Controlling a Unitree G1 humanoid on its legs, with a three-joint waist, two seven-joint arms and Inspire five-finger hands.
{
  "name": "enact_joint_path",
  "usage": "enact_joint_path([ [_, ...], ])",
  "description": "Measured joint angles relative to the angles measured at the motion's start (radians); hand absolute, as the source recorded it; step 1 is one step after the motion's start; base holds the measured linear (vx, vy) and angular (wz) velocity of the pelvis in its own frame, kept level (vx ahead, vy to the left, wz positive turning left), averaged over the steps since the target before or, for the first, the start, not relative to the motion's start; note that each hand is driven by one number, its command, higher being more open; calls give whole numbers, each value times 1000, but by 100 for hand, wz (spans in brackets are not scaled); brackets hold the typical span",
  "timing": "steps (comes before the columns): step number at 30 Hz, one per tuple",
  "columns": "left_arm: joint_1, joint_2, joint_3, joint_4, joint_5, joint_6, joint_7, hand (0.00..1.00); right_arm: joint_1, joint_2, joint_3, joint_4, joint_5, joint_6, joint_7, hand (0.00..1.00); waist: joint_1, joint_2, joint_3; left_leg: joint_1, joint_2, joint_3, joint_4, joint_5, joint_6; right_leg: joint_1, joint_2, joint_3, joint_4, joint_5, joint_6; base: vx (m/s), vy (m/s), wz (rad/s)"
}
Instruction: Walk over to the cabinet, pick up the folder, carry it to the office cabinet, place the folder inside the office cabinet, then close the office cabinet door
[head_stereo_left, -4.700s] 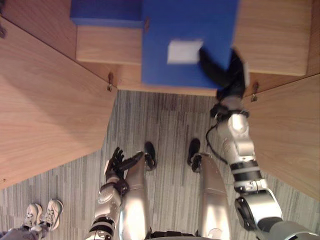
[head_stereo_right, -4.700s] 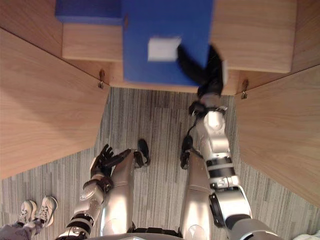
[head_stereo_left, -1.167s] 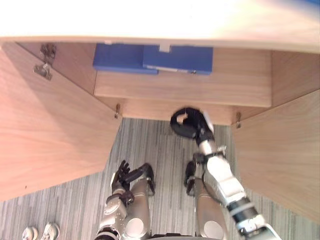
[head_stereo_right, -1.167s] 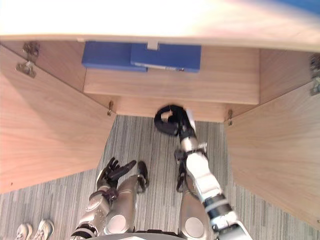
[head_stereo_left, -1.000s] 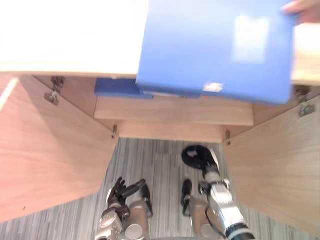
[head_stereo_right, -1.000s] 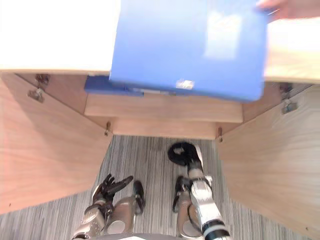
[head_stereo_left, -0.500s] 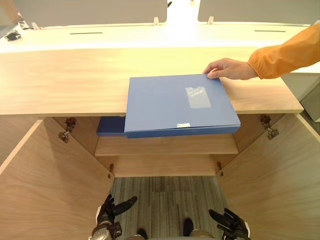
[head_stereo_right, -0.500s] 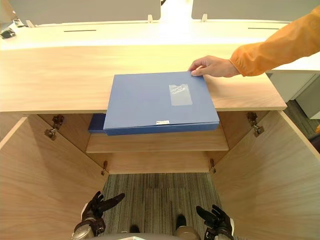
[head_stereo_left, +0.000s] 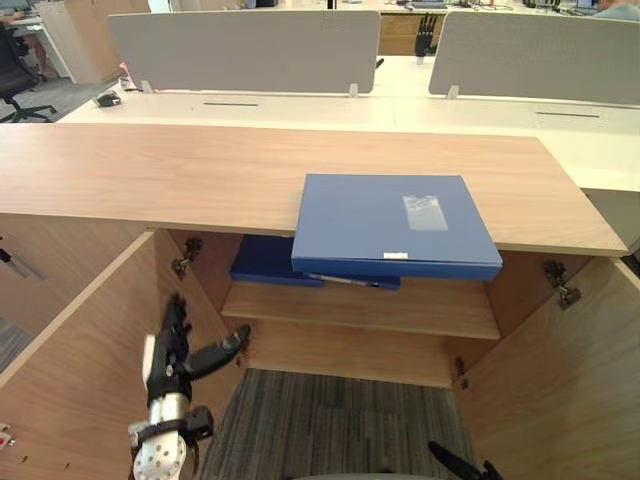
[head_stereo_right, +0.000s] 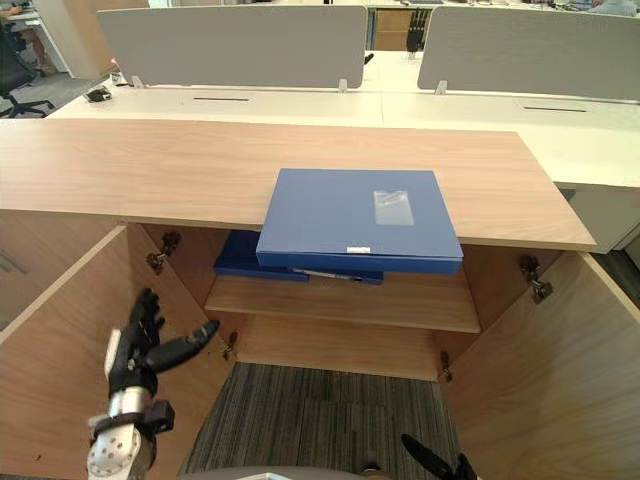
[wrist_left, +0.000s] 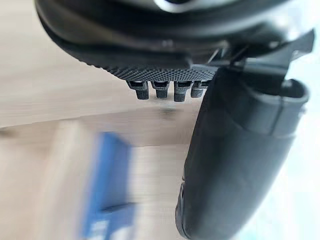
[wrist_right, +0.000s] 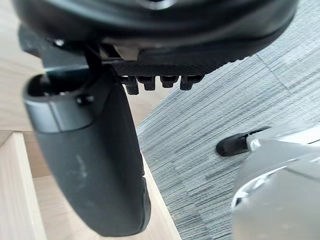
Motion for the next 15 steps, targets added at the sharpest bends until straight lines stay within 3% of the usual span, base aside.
enact_joint_path([
  [6, -52, 140, -77, -234, 175, -123, 41, 100, 2, -1, 16, 41, -4, -2, 17, 100, -2, 7, -26, 23, 3, 12, 6, -12, 2, 19, 6, 22, 2, -7, -2, 24, 2, -6],
  [15, -214, 288, -278, -171, 546, -122, 82, 100, 1, -9, 102, 46, -38, -12, 28, 100, -11, 9, -34, 25, 14, 41, 22, -30, -10, 8, 18, 54, 10, -13, -10, -22, -12, -10],
])
